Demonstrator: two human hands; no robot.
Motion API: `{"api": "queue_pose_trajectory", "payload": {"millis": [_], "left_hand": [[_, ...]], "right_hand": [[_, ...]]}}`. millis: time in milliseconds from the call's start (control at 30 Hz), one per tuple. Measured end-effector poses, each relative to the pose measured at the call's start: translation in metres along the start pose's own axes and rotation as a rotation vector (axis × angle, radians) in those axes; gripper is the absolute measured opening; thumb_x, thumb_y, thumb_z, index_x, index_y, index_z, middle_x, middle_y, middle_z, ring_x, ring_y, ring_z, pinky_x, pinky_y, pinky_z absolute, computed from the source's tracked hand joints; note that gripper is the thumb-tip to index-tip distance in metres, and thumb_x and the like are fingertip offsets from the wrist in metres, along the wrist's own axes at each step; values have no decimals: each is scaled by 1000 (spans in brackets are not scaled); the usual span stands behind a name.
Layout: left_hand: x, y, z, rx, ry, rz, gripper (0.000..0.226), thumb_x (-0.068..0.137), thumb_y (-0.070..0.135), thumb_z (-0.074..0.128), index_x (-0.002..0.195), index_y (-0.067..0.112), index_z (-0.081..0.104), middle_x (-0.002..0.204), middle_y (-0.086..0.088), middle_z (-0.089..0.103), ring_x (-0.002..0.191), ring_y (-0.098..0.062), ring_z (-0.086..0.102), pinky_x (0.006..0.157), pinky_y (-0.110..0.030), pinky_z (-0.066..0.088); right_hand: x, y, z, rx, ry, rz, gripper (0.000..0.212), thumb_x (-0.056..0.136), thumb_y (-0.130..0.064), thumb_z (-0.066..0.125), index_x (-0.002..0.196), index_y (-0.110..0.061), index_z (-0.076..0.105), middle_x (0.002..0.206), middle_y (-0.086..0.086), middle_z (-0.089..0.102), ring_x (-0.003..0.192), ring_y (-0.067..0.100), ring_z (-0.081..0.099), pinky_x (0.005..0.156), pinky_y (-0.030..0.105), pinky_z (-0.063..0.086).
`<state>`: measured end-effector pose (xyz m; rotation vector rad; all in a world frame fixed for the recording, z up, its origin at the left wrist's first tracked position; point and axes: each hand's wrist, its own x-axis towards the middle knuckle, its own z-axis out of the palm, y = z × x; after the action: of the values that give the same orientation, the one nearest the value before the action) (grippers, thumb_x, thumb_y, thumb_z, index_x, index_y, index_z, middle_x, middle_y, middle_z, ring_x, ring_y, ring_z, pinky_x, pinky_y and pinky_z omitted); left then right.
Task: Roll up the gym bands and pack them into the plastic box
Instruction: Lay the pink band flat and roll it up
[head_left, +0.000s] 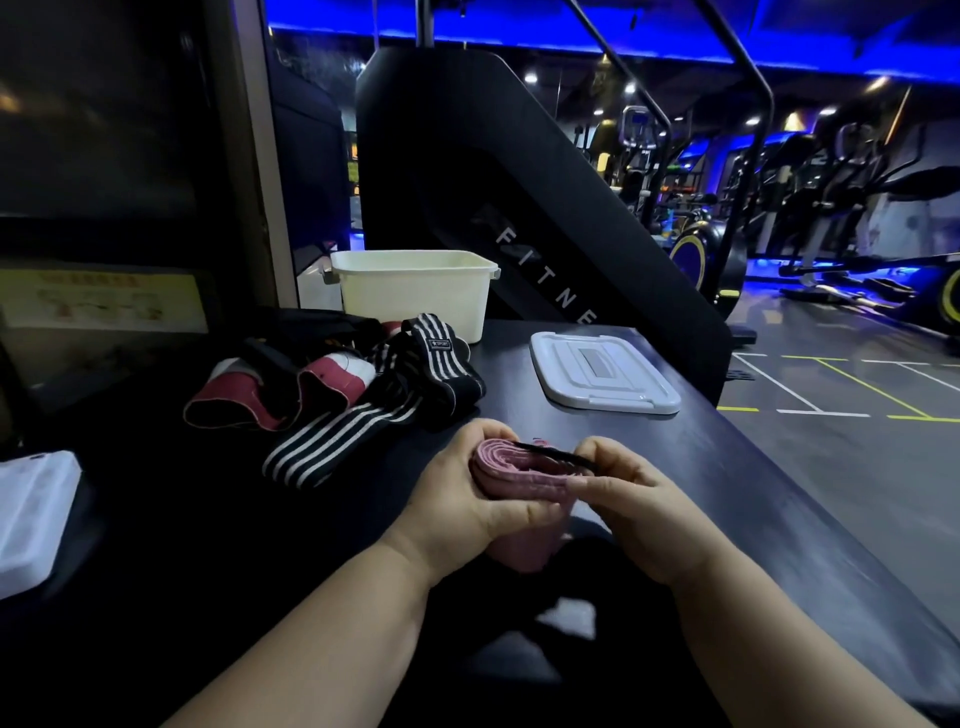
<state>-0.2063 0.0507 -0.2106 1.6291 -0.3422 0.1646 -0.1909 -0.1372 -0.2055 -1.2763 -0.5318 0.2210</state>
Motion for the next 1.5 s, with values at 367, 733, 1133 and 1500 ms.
{"api": "queue_pose_trajectory", "payload": {"millis": [367,733,1133,1500], "left_hand": [[0,3,-15,0,-212,-64,76,51,22,86,117,23,48,107,3,65,99,-7,62,85,-24,52],[-1,4,3,363,185,72,60,59,24,92,104,23,54,101,3,66,89,-6,61,74,-11,47],[0,2,-9,76,-83,-57,78,50,46,82,121,34,51,126,-2,61,115,-14,60,99,-37,51],[2,1,-3,144,-41,-63,74,55,49,79,119,28,50,118,0,66,111,-13,63,102,-41,49]], "right_hand": [[-5,-5,3,-373,122,-72,26,77,-20,76,62,-23,56,60,-14,51,58,1,43,56,15,37],[-2,0,6,-423,129,-178,13,76,-19,69,67,-17,60,77,-14,50,73,1,53,72,12,42],[-2,-3,10,-617,304,-163,20,86,-12,69,70,-22,60,91,-6,51,79,-9,51,74,5,39],[-4,-2,12,-680,320,-169,15,86,-17,71,75,-24,63,93,-5,49,80,-10,50,73,4,39]]}}
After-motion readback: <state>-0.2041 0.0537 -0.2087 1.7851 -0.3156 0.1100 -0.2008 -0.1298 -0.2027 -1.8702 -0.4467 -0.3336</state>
